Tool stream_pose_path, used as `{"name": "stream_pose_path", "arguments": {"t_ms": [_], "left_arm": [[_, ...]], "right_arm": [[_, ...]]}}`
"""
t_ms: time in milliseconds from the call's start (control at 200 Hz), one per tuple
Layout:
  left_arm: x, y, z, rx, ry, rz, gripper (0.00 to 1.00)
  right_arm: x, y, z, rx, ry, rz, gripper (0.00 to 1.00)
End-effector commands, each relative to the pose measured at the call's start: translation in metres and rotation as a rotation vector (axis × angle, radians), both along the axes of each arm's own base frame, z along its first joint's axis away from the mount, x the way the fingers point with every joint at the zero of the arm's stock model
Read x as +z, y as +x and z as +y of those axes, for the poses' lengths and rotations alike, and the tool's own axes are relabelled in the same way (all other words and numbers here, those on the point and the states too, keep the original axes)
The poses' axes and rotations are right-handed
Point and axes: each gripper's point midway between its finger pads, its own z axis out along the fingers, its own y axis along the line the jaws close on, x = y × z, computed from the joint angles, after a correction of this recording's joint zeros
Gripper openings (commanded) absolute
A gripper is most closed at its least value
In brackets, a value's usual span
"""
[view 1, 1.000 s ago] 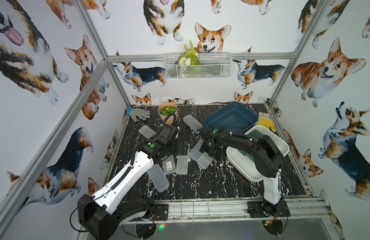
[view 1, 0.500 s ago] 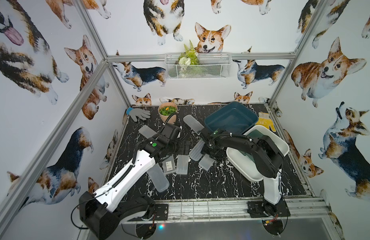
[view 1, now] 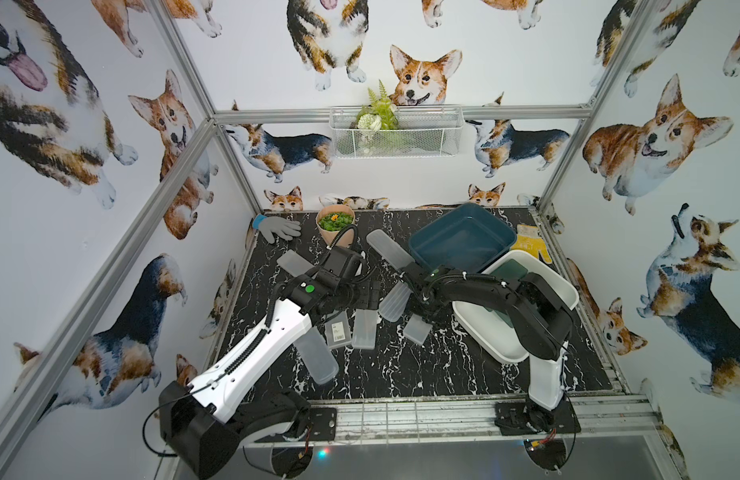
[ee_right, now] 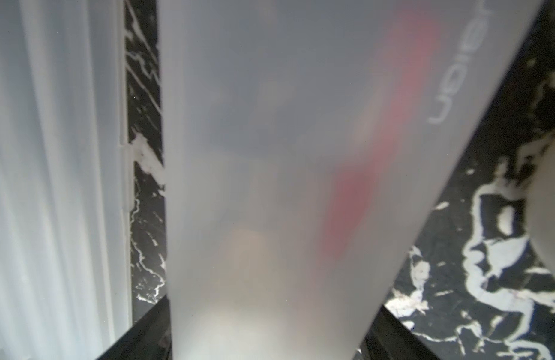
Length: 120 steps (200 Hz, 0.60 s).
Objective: Place the pencil cases by color into the storage box
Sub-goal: Pick up the pencil case from the center of the board.
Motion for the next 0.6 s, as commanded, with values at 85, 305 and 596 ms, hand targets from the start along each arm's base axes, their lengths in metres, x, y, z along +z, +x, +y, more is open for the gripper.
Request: {"name": "stream_pose_path", "arguments": {"t_ms": [85, 305, 596], "left_arm": [[0.009, 0.005, -0.002, -0.001, -0.005, -0.026, 0.93], [0.018, 0.009, 0.000, -0.021, 0.038, -0.041, 0.93], [0.024, 0.011, 0.000, -0.017, 0.040, -0.048, 0.93]], "right_arm": [[0.001, 0.011, 0.009, 0.049, 0.017, -0.065, 0.77], [0.032, 0.022, 0.029, 0.150, 0.037, -0.120, 0.68], [0.067, 0.016, 0.062, 0.349, 0.051, -0.181, 0.67]]}}
